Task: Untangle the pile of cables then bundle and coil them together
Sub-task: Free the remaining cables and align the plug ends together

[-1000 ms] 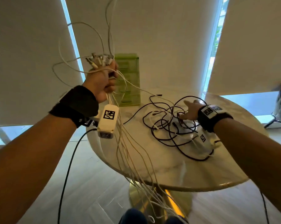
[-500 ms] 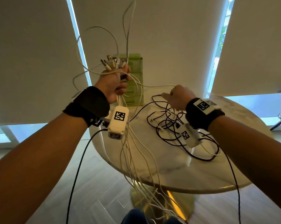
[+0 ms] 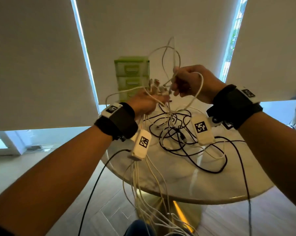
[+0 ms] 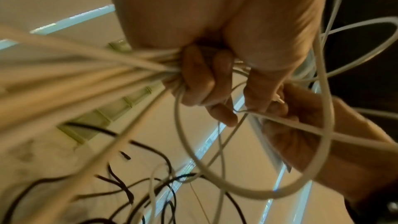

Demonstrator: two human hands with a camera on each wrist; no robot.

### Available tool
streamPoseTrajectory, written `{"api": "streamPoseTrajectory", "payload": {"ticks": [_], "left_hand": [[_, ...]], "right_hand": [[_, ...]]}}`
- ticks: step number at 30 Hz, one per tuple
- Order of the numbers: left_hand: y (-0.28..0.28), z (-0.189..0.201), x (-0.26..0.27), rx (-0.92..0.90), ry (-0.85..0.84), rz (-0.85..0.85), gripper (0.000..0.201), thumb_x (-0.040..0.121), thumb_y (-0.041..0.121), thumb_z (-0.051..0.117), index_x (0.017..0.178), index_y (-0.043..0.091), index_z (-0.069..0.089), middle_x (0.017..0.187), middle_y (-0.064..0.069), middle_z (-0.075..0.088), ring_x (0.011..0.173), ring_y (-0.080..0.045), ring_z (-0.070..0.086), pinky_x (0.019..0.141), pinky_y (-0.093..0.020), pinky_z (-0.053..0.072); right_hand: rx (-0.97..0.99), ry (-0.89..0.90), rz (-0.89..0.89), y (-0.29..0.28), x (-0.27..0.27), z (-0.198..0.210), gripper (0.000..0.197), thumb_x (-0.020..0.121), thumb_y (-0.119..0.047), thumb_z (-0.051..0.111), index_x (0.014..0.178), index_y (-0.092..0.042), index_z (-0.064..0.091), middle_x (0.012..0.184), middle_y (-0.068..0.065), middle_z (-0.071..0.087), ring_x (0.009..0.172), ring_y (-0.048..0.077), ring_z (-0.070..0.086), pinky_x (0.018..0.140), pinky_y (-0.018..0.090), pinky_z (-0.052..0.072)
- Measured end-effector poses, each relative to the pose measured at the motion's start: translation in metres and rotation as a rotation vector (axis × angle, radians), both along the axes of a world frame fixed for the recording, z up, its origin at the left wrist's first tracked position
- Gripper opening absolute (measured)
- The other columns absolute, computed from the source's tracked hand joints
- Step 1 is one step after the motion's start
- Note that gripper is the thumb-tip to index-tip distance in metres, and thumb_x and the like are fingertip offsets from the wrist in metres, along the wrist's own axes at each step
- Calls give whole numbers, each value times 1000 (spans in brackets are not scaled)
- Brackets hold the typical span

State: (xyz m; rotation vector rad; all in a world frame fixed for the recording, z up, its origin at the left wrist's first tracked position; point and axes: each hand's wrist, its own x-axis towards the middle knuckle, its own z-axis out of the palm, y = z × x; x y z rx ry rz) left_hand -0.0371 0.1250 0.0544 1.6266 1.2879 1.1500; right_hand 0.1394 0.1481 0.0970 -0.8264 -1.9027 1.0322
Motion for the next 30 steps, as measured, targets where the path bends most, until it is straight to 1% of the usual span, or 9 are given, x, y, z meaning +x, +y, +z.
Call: {"api": "streamPoseTrajectory", "payload": {"ticks": [3, 6, 9, 11, 15, 20, 24, 28, 30], "left_hand": [[2, -11, 14, 28, 49, -16, 14, 90, 26, 65, 84, 15, 68, 71, 0, 65, 40, -3, 41, 39, -16, 31], [3, -13, 15, 15, -53, 19, 14, 94, 17, 60, 84, 8, 67, 64, 2, 63, 35, 1, 43, 36, -11, 31], [11, -11, -1, -47, -134, 48, 22, 96, 16, 56, 75, 13, 61, 58, 4, 55, 35, -2, 33, 34, -13, 23], [14, -8, -14, -99, -178, 10, 25, 98, 20, 51, 75, 13, 58, 59, 3, 49, 38, -3, 27, 35, -14, 17], [12, 6, -41, -128, -332, -82, 32, 101, 15, 38, 72, 12, 49, 50, 5, 37, 34, -2, 24, 30, -14, 12], [18, 14, -67, -142, -318, -58, 31, 100, 18, 36, 71, 13, 44, 47, 7, 37, 31, -2, 21, 34, -18, 8], [22, 11, -67, -175, -258, -101, 30, 100, 15, 37, 71, 12, 46, 52, 5, 38, 33, -3, 22, 34, -19, 9], [14, 7, -44, -189, -156, -177, 28, 99, 15, 41, 73, 12, 52, 57, 2, 41, 35, -4, 26, 36, -19, 11], [3, 4, -30, -214, -62, -178, 27, 98, 16, 46, 75, 13, 58, 65, -2, 45, 38, -4, 27, 37, -18, 13]], "right_hand": [[-56, 139, 67, -3, -1, -3, 32, 102, -27, 41, 85, -8, 60, 75, 5, 61, 64, 14, 60, 58, 21, 51], [-92, 95, 36, 9, 7, -16, 18, 98, -24, 52, 109, -11, 59, 83, 5, 60, 66, 15, 57, 57, 23, 50], [-73, -640, -138, 25, 13, -45, 35, 88, -41, 65, 118, -26, 53, 82, -1, 61, 62, 12, 52, 56, 24, 44], [-138, -1013, -149, 35, 11, -64, 30, 90, -51, 58, 98, -23, 64, 69, -3, 59, 53, 12, 48, 55, 24, 42], [-219, -785, -393, 80, 14, -75, 40, 98, -36, 49, 70, -11, 64, 58, 1, 53, 46, 16, 43, 47, 22, 35], [-281, -372, -687, 117, 25, -79, 31, 95, -28, 56, 99, 3, 61, 75, 10, 68, 59, 22, 65, 54, 28, 52], [-28, -547, -469, 94, 3, -73, 62, 85, -37, 70, 138, -20, 43, 119, 10, 61, 97, 22, 63, 88, 36, 51], [-65, -503, 14, 39, -25, -53, 71, 85, -31, 71, 145, -35, 34, 115, 2, 59, 92, 14, 62, 74, 27, 53], [-54, -425, 21, 29, -29, -50, 63, 88, -26, 68, 143, -34, 37, 118, 6, 59, 98, 21, 63, 78, 33, 56]]}}
